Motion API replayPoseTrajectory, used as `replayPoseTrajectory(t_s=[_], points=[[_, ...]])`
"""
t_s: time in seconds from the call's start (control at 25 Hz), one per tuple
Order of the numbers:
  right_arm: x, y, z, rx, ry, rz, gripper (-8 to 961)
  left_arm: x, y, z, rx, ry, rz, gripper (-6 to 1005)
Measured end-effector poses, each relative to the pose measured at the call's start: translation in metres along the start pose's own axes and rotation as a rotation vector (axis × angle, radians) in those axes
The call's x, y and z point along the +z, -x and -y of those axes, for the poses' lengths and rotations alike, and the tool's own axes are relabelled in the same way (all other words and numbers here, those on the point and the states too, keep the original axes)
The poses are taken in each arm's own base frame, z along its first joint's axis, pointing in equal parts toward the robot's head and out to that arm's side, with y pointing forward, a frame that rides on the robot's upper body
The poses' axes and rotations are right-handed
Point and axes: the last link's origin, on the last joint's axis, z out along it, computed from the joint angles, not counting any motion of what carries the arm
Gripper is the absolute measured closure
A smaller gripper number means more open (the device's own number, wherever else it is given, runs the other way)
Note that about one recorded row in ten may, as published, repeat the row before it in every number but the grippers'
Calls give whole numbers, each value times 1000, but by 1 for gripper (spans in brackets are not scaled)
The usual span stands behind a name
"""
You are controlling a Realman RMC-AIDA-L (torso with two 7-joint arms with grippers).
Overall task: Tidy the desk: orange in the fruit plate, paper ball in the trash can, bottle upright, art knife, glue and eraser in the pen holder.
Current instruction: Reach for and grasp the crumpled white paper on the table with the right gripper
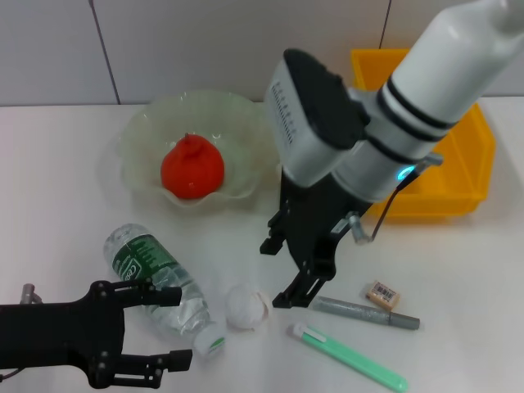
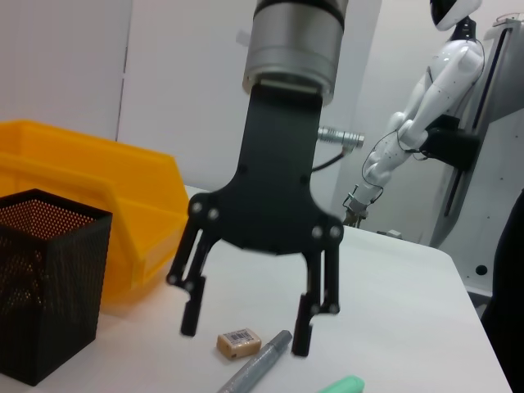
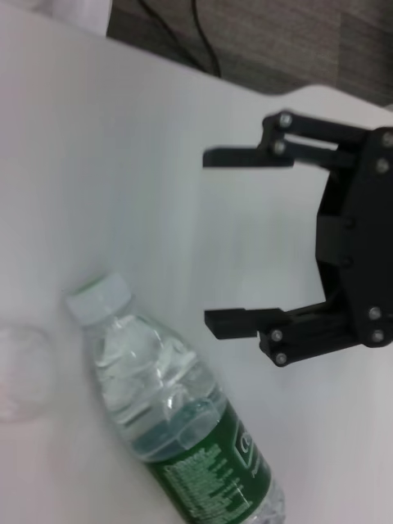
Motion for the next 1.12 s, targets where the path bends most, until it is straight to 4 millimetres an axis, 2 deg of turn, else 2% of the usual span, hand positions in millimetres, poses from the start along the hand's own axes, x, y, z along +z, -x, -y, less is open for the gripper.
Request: replayPoseTrajectory(t_s=[0.16,0.56,1.12], points=[[18,2,-2,-33,-27,-7,170,-1,2,-2,-10,-3,-1,156],[42,1,-4,-42,-62,19,174,0,3,-3,-14,-4,-3,156],[60,-2,-4,-59,-93,9,179,0,3,-3,-18,-5,-3,156]])
